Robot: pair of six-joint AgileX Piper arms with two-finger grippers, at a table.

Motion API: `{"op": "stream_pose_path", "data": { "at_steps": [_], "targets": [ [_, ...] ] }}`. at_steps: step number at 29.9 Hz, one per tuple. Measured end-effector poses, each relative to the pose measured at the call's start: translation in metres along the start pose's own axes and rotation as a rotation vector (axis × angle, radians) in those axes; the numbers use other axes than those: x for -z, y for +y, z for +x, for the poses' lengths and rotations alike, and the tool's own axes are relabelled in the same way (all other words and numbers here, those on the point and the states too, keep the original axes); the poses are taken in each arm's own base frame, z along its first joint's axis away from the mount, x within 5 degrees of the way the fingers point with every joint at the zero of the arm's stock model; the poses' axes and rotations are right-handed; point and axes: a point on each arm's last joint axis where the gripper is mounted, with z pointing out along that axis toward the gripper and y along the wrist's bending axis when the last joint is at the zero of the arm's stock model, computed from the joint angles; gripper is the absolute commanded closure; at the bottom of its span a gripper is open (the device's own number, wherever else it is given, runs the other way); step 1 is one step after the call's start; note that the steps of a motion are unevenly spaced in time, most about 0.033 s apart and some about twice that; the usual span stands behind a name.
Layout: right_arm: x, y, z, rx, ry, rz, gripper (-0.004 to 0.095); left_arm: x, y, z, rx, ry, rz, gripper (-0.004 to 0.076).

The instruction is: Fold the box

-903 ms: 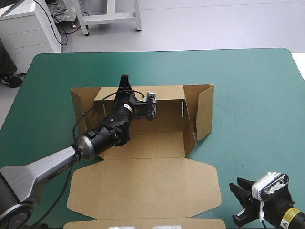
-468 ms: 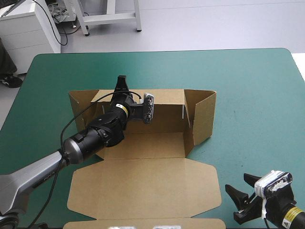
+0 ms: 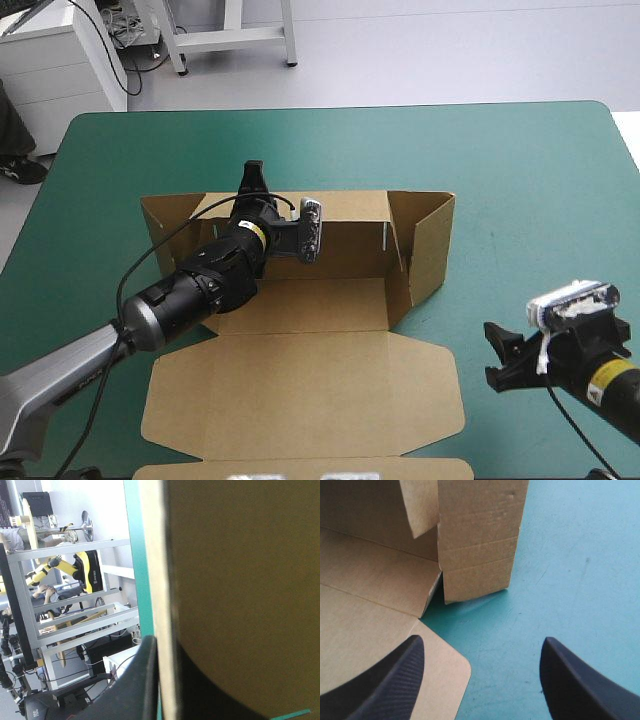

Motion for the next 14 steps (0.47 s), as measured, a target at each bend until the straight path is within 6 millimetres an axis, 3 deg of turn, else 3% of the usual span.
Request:
{"op": "stream_pose_path", "data": {
  "at_steps": [14],
  "targets": [
    [-0.047,0.010,-0.109,0.073,0.004,0.058,0.0360,0.009,0.001,0.001,-0.005,-0.019,0.018,0.0731]
  ]
}}
